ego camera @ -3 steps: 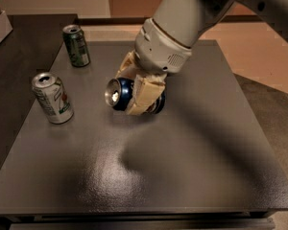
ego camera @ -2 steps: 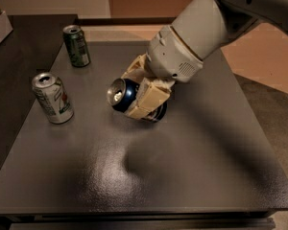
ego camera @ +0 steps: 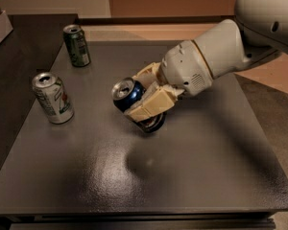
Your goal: Place pepsi can upright
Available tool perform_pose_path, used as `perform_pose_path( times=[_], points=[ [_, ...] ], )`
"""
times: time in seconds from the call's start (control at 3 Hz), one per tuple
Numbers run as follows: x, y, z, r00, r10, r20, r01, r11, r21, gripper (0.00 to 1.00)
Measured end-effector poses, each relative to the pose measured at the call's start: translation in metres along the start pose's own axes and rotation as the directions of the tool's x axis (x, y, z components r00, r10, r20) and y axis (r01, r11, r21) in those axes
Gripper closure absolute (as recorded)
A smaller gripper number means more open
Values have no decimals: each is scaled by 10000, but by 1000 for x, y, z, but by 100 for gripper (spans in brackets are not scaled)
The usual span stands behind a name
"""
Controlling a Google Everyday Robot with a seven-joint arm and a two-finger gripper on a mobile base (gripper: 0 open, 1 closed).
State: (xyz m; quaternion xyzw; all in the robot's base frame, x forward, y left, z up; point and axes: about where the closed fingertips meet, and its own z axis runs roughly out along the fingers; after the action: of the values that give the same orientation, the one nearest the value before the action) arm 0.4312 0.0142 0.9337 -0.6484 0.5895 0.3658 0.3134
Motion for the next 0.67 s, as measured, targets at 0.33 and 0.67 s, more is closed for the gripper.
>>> perform_pose_path(
  times=[0.33,0.67],
  points=[
    [-2,5,-2,9902,359,1349,-326,9991,-268,100],
    [0,10,-4,9638,391,2638,-308,9989,-355,100]
  ],
)
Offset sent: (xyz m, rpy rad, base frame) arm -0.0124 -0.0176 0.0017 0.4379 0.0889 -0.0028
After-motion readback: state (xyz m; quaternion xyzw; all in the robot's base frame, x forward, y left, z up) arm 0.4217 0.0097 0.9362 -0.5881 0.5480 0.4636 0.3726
